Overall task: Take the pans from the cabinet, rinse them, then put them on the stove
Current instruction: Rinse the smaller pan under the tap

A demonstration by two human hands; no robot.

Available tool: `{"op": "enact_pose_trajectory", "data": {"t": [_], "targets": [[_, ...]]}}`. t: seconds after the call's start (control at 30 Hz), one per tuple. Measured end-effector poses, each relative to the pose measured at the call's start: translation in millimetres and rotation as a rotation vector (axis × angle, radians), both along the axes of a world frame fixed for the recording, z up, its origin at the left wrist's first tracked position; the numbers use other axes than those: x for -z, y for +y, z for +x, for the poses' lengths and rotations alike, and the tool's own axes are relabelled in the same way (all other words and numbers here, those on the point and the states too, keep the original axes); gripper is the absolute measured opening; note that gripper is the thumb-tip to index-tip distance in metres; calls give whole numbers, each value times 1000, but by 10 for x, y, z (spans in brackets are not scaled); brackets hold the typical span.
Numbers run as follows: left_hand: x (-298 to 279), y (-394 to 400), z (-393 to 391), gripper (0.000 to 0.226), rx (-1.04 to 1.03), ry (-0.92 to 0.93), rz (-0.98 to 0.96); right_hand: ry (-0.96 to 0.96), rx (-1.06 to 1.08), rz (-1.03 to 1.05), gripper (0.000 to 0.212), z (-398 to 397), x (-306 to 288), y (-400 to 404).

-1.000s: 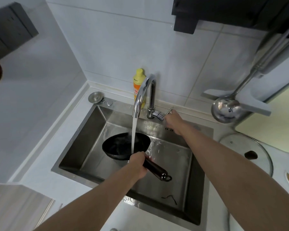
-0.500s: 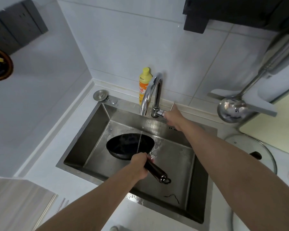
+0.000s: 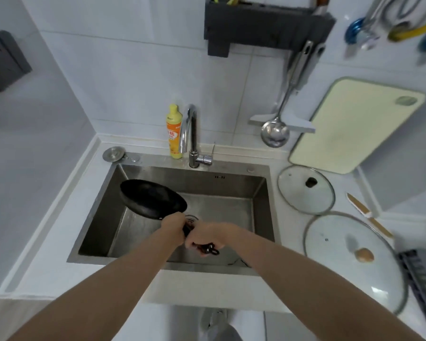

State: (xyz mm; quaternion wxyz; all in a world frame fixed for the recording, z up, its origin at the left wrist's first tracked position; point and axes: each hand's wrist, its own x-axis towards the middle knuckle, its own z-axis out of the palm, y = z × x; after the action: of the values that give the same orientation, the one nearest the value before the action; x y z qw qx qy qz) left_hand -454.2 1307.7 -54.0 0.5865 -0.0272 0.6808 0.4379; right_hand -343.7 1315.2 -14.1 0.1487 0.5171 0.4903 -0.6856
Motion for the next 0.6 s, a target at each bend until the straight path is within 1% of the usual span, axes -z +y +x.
{"op": "enact_pose_trajectory", "data": {"t": [0.07,0.1,0.2,0.3,0.4,0.5,0.6], "targets": [[-239,-112,-17,8,57,-24,33,13,59,76,8,-20,-140,-115],[-333,-169,-39,4,92,-44,45,34,96,54,8,-6,-232,-133],[-547,-327,-93,22,249,-108,75,138,221,-117,12,94,-458,-182],[-657,-446,-60,24,339,-120,96,283,360,-343,19,231,-491,-277],[-689,-540,81,25,399,-87,96,355,461,-444,17,369,-449,-422],[-696,-523,244,21,488,-20,69,380,518,-476,16,521,-465,-526],[-724,-487,387,17,593,11,-5,322,504,-418,20,672,-507,-543]]}}
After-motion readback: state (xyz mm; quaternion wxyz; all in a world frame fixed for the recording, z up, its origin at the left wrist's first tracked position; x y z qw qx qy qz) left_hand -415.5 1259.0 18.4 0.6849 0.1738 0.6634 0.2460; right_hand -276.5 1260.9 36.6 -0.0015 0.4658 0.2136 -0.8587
